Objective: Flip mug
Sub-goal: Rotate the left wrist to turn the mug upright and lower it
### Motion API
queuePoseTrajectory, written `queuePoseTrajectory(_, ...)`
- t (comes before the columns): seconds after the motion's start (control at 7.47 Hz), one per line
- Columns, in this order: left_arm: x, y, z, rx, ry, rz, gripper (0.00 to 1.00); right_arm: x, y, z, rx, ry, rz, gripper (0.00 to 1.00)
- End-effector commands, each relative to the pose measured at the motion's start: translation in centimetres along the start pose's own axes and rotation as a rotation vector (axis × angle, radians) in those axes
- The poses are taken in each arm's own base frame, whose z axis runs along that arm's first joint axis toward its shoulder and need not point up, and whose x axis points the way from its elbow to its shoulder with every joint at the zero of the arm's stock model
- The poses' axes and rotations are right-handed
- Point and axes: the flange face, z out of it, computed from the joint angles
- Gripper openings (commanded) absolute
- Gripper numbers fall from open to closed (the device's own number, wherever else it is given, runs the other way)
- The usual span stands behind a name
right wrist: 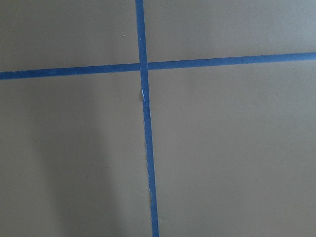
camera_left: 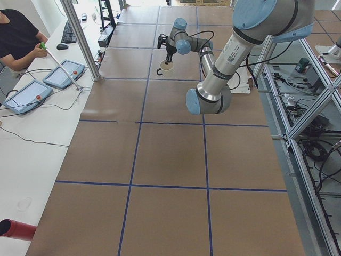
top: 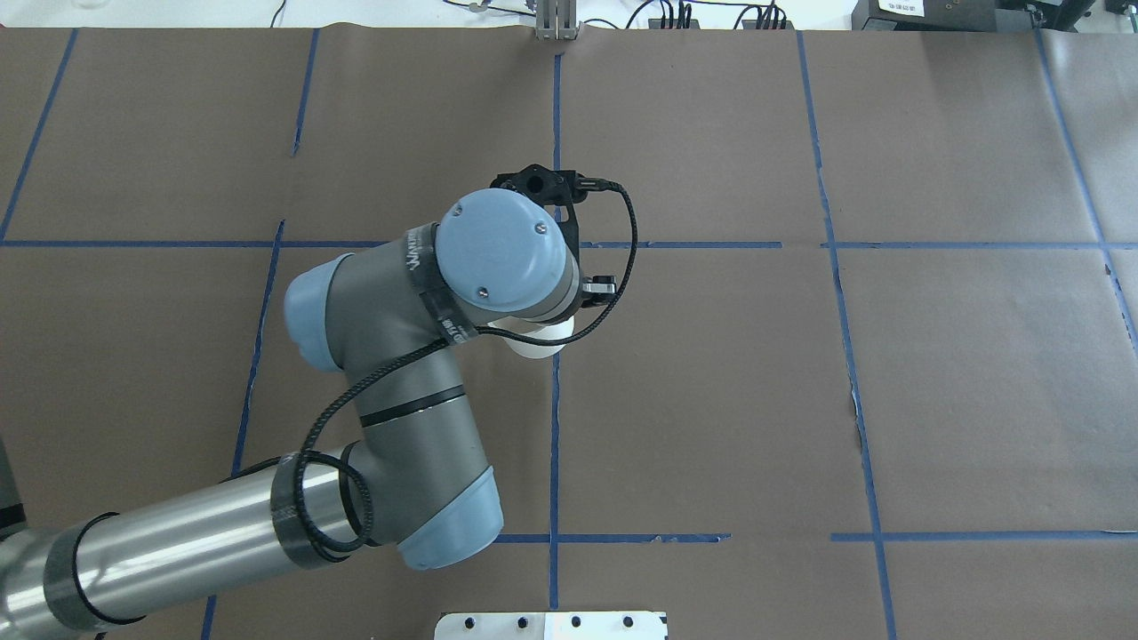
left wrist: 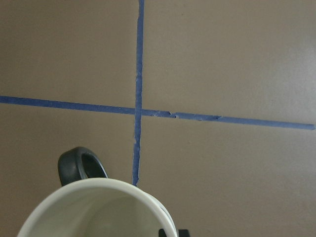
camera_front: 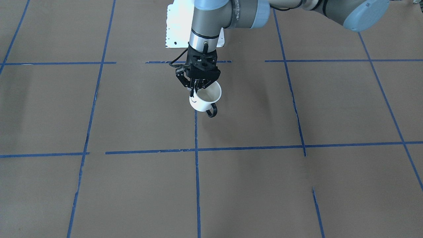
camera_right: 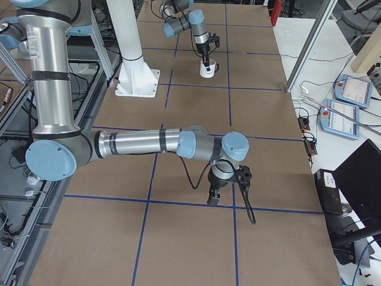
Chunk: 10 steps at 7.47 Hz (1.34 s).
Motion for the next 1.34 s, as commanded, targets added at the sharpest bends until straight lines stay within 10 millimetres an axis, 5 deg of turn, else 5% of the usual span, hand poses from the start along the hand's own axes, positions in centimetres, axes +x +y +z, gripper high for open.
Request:
queuePoseTrajectory(0.0, 2.1, -0.3, 1.5, -0.017, -0.076, 0.052, 0.00, 0.0, 0.0, 0.0, 0.000, 0.000, 0.000, 1.00)
queuePoseTrajectory(0.4, 3.0, 2.4, 4.4, -0.009, -0.125, 0.083, 0.00, 0.0, 0.0, 0.0, 0.001, 0.000, -0.001, 1.00)
queuePoseTrajectory(1.07, 3.7, 2.5, 6.1, 0.001, -0.119, 0.087, 0.00, 0.0, 0.0, 0.0, 0.000, 0.000, 0.000, 1.00)
queuePoseTrajectory(1.2, 3.7, 2.5, 6.1, 0.001, -0.117, 0.087, 0.27, 0.0, 0.0, 0.0, 0.000, 0.000, 0.000, 1.00)
